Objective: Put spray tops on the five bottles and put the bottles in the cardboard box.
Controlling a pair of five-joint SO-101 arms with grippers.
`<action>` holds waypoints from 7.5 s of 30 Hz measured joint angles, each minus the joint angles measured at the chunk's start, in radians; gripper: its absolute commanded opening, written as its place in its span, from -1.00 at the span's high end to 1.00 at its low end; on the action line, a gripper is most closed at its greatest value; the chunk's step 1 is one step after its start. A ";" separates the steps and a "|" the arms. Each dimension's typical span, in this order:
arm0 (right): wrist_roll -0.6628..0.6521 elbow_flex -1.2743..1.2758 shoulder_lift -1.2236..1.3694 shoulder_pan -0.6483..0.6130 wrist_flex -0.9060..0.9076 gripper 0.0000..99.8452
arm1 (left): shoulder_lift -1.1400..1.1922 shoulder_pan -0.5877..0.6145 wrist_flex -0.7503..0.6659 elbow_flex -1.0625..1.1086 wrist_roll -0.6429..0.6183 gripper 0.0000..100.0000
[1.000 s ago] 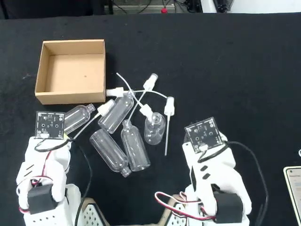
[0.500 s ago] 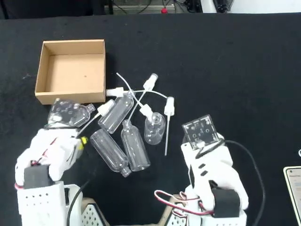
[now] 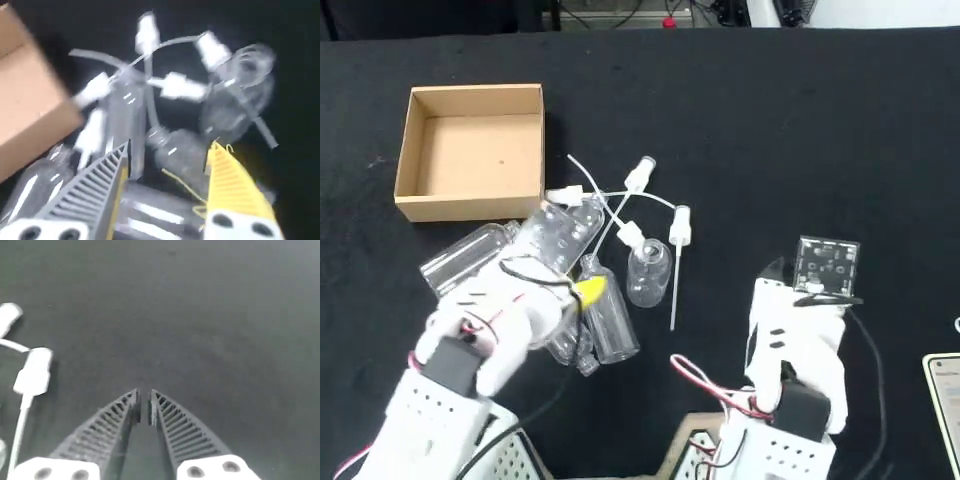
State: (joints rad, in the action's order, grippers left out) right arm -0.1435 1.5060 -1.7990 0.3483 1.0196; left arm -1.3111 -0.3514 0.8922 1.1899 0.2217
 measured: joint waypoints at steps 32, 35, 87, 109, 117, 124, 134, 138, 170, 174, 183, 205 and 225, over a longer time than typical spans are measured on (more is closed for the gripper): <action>0.040 0.006 0.000 0.032 -0.026 0.92 | 0.054 -0.192 -0.545 0.273 -0.204 0.37; 0.040 0.006 0.000 0.032 -0.026 0.92 | 0.147 -0.192 -0.624 0.273 -0.204 0.37; 0.041 0.044 0.000 0.032 -0.026 0.92 | 0.350 -0.186 -0.489 -0.028 -0.084 0.57; -0.095 -0.255 0.000 -0.163 -0.026 0.91 | -0.311 0.575 0.164 0.054 -0.012 0.57; -0.058 -0.578 0.298 -0.356 0.026 0.91 | -0.430 0.577 0.140 0.163 -0.012 0.57; 0.120 -0.634 0.867 -0.488 -0.040 0.85 | -0.505 0.577 0.206 0.164 -0.012 0.57; 0.207 -0.824 1.453 -0.519 -0.095 0.65 | -0.505 0.577 0.212 0.164 -0.012 0.57; 0.307 -0.913 1.603 -0.519 -0.100 0.65 | -0.505 0.577 0.212 0.164 -0.012 0.57; 0.368 -1.363 2.062 -0.470 0.229 0.98 | -0.505 0.577 0.212 0.164 -0.012 0.57; 0.364 -1.341 1.818 -0.470 0.293 0.98 | -0.505 0.577 0.212 0.163 -0.012 0.57; 0.364 -1.171 1.103 -0.463 0.206 0.98 | -0.514 0.305 0.212 0.061 -0.012 0.57; 0.364 -0.749 0.505 -0.775 -0.376 0.98 | -0.516 -0.124 0.061 0.258 -0.015 0.57; 0.364 -0.623 0.439 -0.819 -0.503 0.98 | -0.516 -0.126 -0.002 0.299 -0.091 0.57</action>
State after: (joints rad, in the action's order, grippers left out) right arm 0.2202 0.8830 -1.3602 -0.4710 0.5163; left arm -1.8267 -0.4772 0.8907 1.4891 0.1312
